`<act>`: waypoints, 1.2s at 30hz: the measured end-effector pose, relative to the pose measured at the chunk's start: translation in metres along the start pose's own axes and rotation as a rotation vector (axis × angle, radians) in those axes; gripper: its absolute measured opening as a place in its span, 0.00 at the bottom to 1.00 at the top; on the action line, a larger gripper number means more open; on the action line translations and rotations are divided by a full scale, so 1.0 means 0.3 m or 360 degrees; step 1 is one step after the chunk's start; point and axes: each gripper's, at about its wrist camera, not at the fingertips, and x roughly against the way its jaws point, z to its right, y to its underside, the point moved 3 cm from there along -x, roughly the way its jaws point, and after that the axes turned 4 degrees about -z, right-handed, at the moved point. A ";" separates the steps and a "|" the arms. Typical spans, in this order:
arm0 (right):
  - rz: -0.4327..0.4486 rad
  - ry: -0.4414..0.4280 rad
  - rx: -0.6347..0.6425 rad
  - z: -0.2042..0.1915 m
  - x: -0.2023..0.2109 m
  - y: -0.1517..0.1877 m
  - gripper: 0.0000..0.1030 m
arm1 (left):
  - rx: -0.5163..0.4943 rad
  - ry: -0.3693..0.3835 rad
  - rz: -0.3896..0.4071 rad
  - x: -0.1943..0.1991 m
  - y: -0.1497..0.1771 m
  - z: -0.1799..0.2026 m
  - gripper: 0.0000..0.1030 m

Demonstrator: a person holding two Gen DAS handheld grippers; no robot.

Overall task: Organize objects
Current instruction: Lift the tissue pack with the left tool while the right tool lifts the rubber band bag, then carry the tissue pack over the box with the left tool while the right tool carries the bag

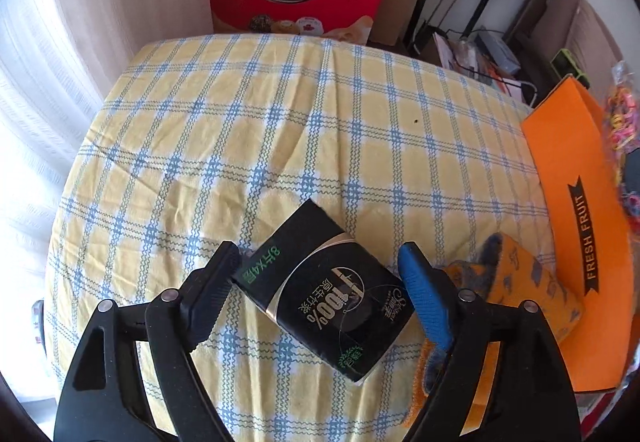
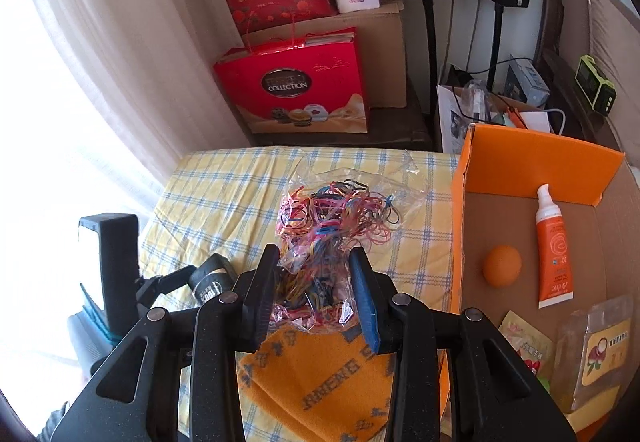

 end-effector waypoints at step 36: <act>0.0068 0.0258 -0.0190 0.457 0.244 0.014 0.35 | -0.0552 0.0373 0.0286 0.372 -0.163 0.654 0.63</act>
